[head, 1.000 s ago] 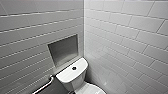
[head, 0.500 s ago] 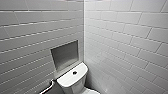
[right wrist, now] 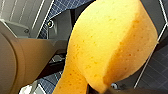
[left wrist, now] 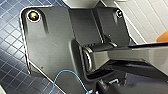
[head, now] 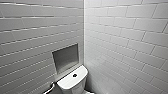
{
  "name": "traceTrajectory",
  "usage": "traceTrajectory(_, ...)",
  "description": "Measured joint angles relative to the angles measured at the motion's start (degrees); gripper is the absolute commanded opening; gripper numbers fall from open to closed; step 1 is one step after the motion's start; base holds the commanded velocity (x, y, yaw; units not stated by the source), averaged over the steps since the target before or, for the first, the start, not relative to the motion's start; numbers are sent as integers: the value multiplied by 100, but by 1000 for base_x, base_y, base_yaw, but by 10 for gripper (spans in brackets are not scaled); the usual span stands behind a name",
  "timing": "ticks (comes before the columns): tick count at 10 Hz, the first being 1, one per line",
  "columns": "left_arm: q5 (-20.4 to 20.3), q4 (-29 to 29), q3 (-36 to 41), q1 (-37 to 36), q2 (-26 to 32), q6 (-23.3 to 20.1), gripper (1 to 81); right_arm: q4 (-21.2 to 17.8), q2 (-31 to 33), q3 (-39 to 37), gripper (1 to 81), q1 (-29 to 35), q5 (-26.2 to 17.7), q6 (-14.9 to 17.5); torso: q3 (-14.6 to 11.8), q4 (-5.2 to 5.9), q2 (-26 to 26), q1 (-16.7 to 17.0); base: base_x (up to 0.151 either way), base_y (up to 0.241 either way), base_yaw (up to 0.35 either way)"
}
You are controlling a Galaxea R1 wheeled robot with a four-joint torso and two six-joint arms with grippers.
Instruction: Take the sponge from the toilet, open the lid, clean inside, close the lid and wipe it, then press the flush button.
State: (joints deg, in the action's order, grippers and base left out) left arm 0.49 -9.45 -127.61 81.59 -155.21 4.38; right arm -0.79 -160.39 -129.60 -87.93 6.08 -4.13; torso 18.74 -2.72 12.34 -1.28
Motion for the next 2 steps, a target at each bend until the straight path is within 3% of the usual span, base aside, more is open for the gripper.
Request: traceTrajectory(2, -33, 0, -602, 66, -354, 2, 10, 0, -193, -144, 10, -5, -2, 0, -2, 0, 0, 0, 0, 0, 0)
